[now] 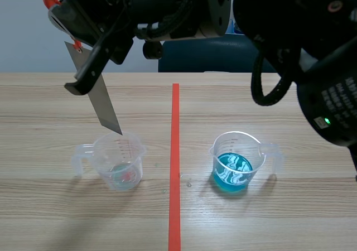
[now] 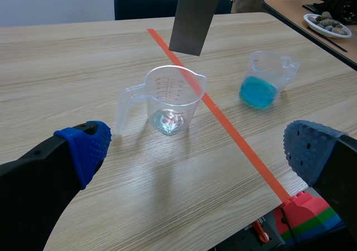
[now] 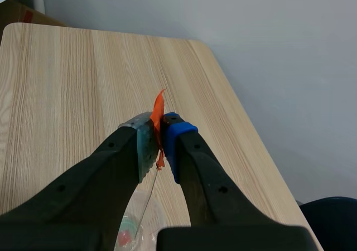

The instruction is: Do the redox reaction experiment

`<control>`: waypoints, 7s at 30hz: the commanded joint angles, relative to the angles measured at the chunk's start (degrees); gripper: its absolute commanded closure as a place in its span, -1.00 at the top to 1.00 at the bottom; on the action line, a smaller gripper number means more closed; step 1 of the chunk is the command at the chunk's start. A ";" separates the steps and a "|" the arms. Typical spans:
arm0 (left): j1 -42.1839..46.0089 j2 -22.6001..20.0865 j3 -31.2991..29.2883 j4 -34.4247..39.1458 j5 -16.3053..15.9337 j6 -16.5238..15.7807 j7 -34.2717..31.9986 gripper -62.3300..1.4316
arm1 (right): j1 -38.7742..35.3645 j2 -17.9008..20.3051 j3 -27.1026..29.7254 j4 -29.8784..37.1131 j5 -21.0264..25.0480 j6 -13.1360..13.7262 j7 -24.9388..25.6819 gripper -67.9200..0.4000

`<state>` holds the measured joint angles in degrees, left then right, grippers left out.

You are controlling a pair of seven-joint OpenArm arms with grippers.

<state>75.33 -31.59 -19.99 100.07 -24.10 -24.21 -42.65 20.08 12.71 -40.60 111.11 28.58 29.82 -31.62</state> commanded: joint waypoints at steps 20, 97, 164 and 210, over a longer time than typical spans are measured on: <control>0.11 0.44 0.09 0.35 -0.15 -0.37 0.85 1.00 | 0.70 -0.17 0.46 0.11 0.59 -0.22 0.87 -0.97; -1.20 0.46 0.04 0.35 -0.15 -0.37 5.25 1.00 | 0.70 -0.17 0.46 0.11 0.59 -0.20 1.07 -0.97; -1.20 0.44 0.04 0.35 -0.15 -0.39 5.25 1.00 | -15.98 41.59 31.56 1.73 22.27 12.90 21.11 -0.97; -1.20 0.44 0.04 0.35 -0.15 -0.39 5.25 1.00 | -20.09 44.06 34.01 1.73 22.23 12.90 21.90 -0.97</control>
<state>73.65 -31.59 -19.99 99.98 -23.88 -24.23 -36.47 -0.05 56.23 -7.14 111.94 50.19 42.37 -10.50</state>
